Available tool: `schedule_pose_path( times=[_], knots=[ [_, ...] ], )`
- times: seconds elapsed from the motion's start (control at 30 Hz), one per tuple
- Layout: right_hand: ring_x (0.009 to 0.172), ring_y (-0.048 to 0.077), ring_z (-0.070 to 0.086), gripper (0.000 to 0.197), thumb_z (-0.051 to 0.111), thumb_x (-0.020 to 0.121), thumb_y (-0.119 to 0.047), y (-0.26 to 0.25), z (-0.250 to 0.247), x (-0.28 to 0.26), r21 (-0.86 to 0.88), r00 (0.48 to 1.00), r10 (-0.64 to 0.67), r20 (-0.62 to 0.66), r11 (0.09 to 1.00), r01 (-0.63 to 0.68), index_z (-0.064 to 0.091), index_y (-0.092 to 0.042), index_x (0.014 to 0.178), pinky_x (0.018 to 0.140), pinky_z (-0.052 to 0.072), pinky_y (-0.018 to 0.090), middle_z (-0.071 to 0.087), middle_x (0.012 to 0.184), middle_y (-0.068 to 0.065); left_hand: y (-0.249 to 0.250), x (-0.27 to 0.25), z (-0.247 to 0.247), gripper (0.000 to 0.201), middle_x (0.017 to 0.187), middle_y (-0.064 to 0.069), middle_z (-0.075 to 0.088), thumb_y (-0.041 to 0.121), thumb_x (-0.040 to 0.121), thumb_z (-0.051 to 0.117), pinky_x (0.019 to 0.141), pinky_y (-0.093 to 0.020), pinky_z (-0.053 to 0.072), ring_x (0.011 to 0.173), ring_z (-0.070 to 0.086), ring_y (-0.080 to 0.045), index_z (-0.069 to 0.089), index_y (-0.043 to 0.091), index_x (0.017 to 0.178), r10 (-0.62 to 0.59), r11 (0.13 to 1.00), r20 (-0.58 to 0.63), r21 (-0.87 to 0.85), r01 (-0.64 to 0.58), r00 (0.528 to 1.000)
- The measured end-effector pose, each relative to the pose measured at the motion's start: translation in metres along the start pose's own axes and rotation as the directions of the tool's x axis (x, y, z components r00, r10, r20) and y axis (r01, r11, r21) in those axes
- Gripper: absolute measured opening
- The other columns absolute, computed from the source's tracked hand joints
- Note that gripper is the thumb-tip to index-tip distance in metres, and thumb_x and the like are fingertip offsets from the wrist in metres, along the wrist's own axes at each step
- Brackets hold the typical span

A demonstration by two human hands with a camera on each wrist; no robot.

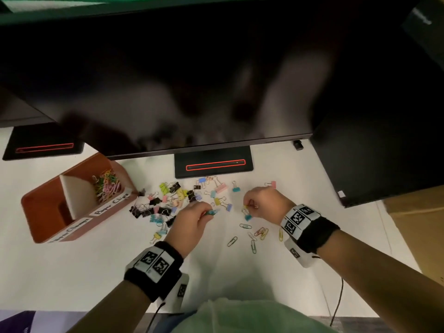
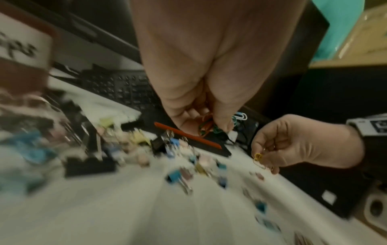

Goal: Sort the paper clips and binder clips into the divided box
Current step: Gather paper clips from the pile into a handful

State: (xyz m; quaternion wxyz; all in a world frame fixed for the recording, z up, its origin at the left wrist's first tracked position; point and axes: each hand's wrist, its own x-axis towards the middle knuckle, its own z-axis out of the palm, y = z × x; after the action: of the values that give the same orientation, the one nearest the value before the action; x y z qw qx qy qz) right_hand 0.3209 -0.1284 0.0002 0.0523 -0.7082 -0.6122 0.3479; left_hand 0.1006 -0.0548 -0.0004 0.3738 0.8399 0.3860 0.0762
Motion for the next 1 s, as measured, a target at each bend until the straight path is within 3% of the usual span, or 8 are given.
schedule_pose_path(
  times=[0.07, 0.17, 0.33, 0.47, 0.57, 0.73, 0.83, 1.0],
  knots=[
    [0.084, 0.015, 0.056, 0.018, 0.059, 0.084, -0.016, -0.031, -0.007, 0.014, -0.003, 0.996, -0.075, -0.039, 0.997, 0.075, 0.065, -0.014, 0.101, 0.078, 0.047, 0.023, 0.064, 0.099, 0.003, -0.011, -0.006, -0.034, 0.013, 0.086, 0.002, 0.058, 0.008, 0.085, 0.062, 0.068, -0.012, 0.037, 0.077, 0.052, -0.012, 0.064, 0.006, 0.098, -0.017, 1.000, -0.081, -0.014, 0.016, 0.997],
    [0.076, 0.009, 0.052, 0.016, 0.059, 0.084, -0.015, -0.090, -0.014, 0.048, 0.028, 0.976, -0.197, -0.092, 0.979, 0.200, 0.065, -0.016, 0.098, 0.069, 0.045, 0.015, 0.061, 0.091, -0.001, -0.044, -0.013, -0.089, 0.012, 0.088, -0.004, 0.062, 0.010, 0.087, 0.060, 0.069, -0.023, 0.038, 0.079, 0.055, -0.018, 0.062, 0.007, 0.098, -0.065, 0.996, -0.183, 0.043, 0.073, 0.981],
    [0.075, 0.016, 0.058, 0.012, 0.060, 0.078, -0.011, -0.198, -0.006, 0.119, 0.097, 0.925, -0.342, -0.164, 0.928, 0.361, 0.066, -0.016, 0.087, 0.076, 0.053, 0.030, 0.065, 0.084, 0.002, -0.105, -0.017, -0.161, 0.022, 0.092, -0.014, 0.066, 0.017, 0.089, 0.058, 0.073, -0.034, 0.047, 0.080, 0.061, -0.027, 0.058, 0.003, 0.106, -0.287, 0.942, -0.346, 0.066, 0.328, 0.893],
    [0.085, 0.024, 0.063, 0.015, 0.058, 0.083, -0.010, -0.256, 0.017, 0.168, 0.131, 0.942, -0.300, -0.150, 0.938, 0.320, 0.066, -0.012, 0.095, 0.082, 0.052, 0.034, 0.069, 0.093, 0.008, -0.134, -0.008, -0.183, 0.020, 0.094, -0.014, 0.069, 0.022, 0.086, 0.063, 0.082, -0.040, 0.052, 0.088, 0.063, -0.028, 0.060, 0.009, 0.101, -0.448, 0.886, -0.339, -0.043, 0.462, 0.827],
    [0.092, 0.030, 0.062, 0.019, 0.056, 0.086, -0.014, -0.273, 0.029, 0.186, 0.137, 0.971, -0.217, -0.100, 0.964, 0.230, 0.061, -0.013, 0.104, 0.083, 0.052, 0.040, 0.066, 0.100, 0.014, -0.140, -0.004, -0.184, 0.028, 0.110, -0.014, 0.067, 0.016, 0.090, 0.055, 0.093, -0.032, 0.045, 0.102, 0.061, -0.026, 0.059, 0.008, 0.117, -0.444, 0.892, -0.272, -0.040, 0.451, 0.854],
    [0.103, 0.021, 0.059, 0.029, 0.060, 0.087, -0.013, -0.254, 0.024, 0.165, 0.217, 0.946, -0.284, -0.160, 0.924, 0.314, 0.057, -0.016, 0.116, 0.093, 0.049, 0.034, 0.061, 0.116, 0.007, -0.120, -0.012, -0.177, 0.032, 0.123, -0.008, 0.058, 0.005, 0.092, 0.048, 0.099, -0.022, 0.036, 0.113, 0.053, -0.018, 0.057, 0.009, 0.122, -0.212, 0.974, -0.268, 0.015, 0.225, 0.940],
    [0.098, 0.017, 0.061, 0.022, 0.059, 0.088, -0.011, -0.209, 0.013, 0.134, 0.246, 0.916, -0.309, -0.257, 0.895, 0.371, 0.062, -0.012, 0.109, 0.089, 0.050, 0.027, 0.061, 0.110, 0.006, -0.102, -0.017, -0.161, 0.025, 0.109, -0.001, 0.059, 0.008, 0.090, 0.052, 0.089, -0.024, 0.045, 0.097, 0.057, -0.013, 0.062, 0.015, 0.112, -0.102, 0.995, -0.254, -0.027, 0.098, 0.962],
    [0.074, 0.012, 0.057, 0.016, 0.063, 0.086, -0.021, -0.101, -0.005, 0.067, 0.151, 0.963, -0.138, -0.232, 0.973, 0.175, 0.064, -0.019, 0.103, 0.075, 0.050, 0.027, 0.058, 0.091, -0.005, -0.065, -0.011, -0.100, 0.014, 0.091, 0.009, 0.057, 0.013, 0.087, 0.059, 0.071, -0.014, 0.046, 0.078, 0.055, -0.001, 0.064, 0.019, 0.098, 0.029, 0.998, -0.066, -0.046, -0.032, 0.997]
  ],
)
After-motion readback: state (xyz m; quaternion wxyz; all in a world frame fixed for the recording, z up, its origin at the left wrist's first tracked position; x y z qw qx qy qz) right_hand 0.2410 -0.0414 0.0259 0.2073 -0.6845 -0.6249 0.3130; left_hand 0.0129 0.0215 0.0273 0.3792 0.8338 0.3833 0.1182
